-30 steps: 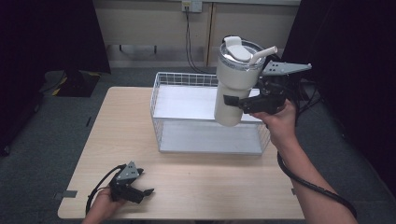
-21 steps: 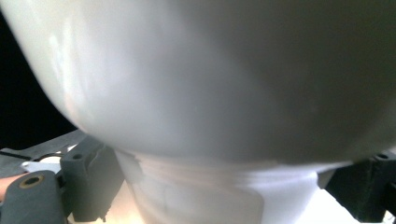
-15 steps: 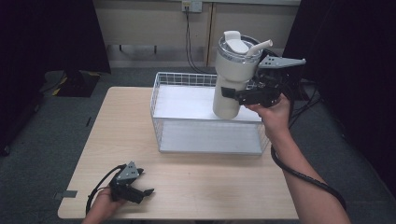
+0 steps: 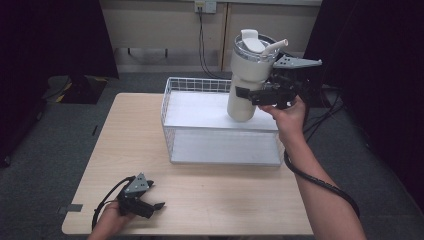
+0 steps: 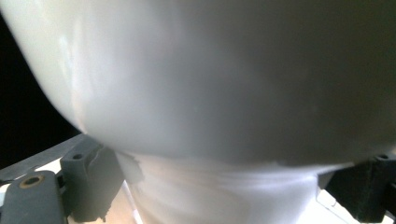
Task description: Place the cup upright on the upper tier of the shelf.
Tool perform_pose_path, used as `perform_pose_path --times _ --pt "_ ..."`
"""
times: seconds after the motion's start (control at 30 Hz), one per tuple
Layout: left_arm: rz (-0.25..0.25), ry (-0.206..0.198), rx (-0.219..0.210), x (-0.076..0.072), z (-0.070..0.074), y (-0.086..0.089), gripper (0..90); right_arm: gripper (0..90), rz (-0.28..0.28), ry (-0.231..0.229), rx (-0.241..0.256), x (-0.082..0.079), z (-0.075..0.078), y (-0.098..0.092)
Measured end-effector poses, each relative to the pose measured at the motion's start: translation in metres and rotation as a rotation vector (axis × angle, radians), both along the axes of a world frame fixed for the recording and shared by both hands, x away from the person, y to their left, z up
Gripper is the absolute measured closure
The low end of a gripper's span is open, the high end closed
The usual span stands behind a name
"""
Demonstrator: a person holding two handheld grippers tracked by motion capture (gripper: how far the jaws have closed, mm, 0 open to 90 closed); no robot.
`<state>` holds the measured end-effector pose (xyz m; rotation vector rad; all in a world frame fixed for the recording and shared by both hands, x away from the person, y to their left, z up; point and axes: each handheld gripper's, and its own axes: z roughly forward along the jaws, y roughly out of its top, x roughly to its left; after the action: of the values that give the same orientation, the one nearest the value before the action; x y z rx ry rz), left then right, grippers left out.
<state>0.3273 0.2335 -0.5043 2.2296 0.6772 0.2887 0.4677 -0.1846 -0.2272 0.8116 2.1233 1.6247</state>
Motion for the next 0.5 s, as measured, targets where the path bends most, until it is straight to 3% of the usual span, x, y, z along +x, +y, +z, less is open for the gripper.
perform_pose_path --times 0.5 --pt "-0.007 0.002 0.006 0.0 0.0 0.0 9.7 10.4 -0.05 -0.002 -0.003 0.017 -0.006 0.005"
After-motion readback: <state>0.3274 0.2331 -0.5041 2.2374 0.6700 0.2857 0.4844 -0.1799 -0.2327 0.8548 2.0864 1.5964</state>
